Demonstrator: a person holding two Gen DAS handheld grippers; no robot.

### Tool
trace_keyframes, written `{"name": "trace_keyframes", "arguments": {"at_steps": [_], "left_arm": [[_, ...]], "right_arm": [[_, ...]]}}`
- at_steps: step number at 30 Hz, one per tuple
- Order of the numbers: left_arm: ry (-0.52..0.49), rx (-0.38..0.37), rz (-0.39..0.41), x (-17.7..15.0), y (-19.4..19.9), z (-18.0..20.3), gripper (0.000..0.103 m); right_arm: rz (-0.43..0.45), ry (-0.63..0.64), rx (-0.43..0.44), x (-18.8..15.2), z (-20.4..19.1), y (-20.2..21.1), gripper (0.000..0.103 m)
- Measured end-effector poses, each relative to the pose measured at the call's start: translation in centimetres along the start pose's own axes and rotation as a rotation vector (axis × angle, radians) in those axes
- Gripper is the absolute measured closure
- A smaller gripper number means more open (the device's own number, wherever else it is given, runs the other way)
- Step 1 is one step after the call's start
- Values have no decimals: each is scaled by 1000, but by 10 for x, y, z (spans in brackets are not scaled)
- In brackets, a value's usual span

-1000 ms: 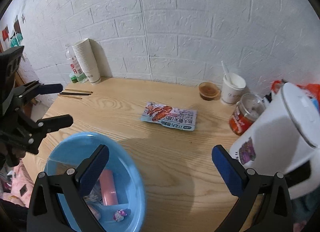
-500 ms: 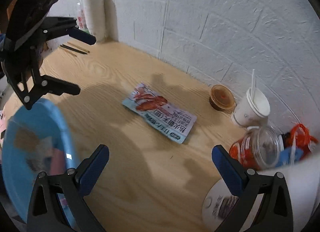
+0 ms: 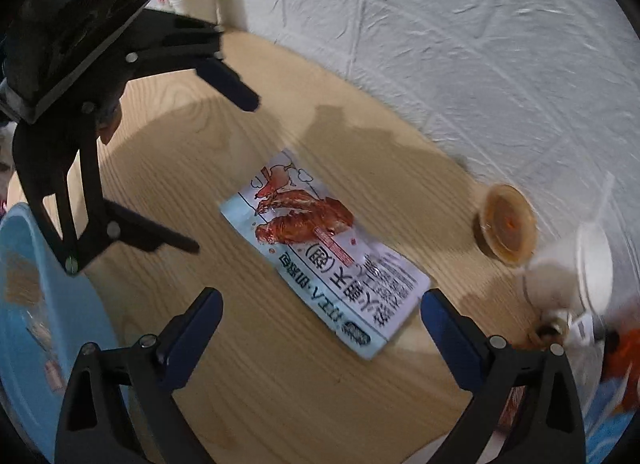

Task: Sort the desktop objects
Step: 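Grasp the chicken-wing snack packet with the right tool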

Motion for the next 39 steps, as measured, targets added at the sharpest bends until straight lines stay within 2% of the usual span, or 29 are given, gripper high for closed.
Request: {"name": "trace_keyframes", "arguments": {"at_steps": [3,8,12,15,19,22,29,30,31,32,33,35,39], "left_arm": [[-27,-12,-8,2,-12,1,0],[-45,-54,-5,0,-27,-1,0],[-52,-92,-18,-3,-36,-2,0],[-98,-75,3,-3,-39,-2,0],[-181,-29,51,-4,-43,1,0],[-190,-40,89,-6,-43,1,0],[-200,-54,140,-13,-39,5,0],[-206,-58,147,-14,-38,6,6],[-217,-65,159,-15,-36,9,17],[-227,-77,170,-16,-33,11,24],[-238,-84,170,-18,-32,14,24],[-248,-89,166,-21,-30,18,26],[-282,-105,158,-23,-25,26,26]], "right_arm": [[-30,37,4,8,2,-14,2],[-53,93,47,20,8,-32,8],[-89,148,92,20,9,-45,8],[-102,167,111,19,11,-52,8],[-132,201,79,12,15,-66,7],[-123,220,107,11,14,-73,1],[-66,205,114,7,13,-75,0],[-70,196,113,6,13,-76,0],[-76,190,111,5,12,-76,0],[-79,187,109,5,11,-77,3],[-79,186,110,5,10,-76,5],[-67,199,119,5,8,-73,21],[-108,285,142,0,-5,-72,30]]}}
Point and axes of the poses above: each gripper's, at about its wrist camera, not at the fingertips, and y roughly against the way its jaws point, z to its right, x to its top, the point moved 5 cm from there along -y, roughly the way its jaws point, and after that the axes turned 5 degrees about x, right-handed, at the moved point
